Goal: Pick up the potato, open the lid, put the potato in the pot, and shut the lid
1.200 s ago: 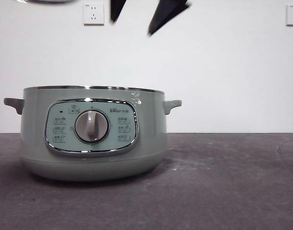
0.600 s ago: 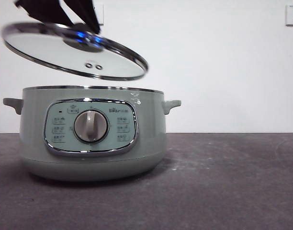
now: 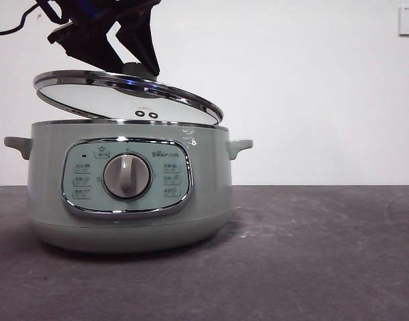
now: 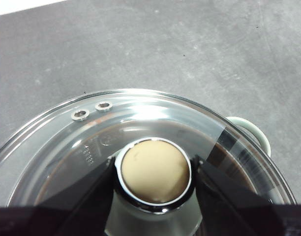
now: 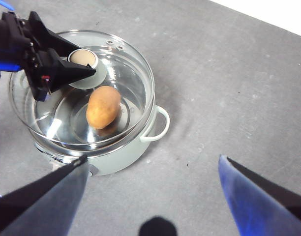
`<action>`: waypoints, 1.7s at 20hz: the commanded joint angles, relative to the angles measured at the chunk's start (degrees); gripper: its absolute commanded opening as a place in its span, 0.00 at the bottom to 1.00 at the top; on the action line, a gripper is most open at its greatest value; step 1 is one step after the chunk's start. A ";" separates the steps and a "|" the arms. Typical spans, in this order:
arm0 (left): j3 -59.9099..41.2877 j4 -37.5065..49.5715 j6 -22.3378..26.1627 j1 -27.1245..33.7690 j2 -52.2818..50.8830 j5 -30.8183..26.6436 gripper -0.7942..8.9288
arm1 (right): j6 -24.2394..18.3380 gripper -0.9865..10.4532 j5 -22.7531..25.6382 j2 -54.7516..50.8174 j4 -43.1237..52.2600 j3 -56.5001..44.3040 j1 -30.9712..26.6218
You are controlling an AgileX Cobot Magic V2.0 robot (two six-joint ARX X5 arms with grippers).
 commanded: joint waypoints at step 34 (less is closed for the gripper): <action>0.85 -6.12 -0.55 -2.29 -0.96 -4.59 0.54 | 1.60 0.47 0.17 -0.07 -3.19 -0.04 0.07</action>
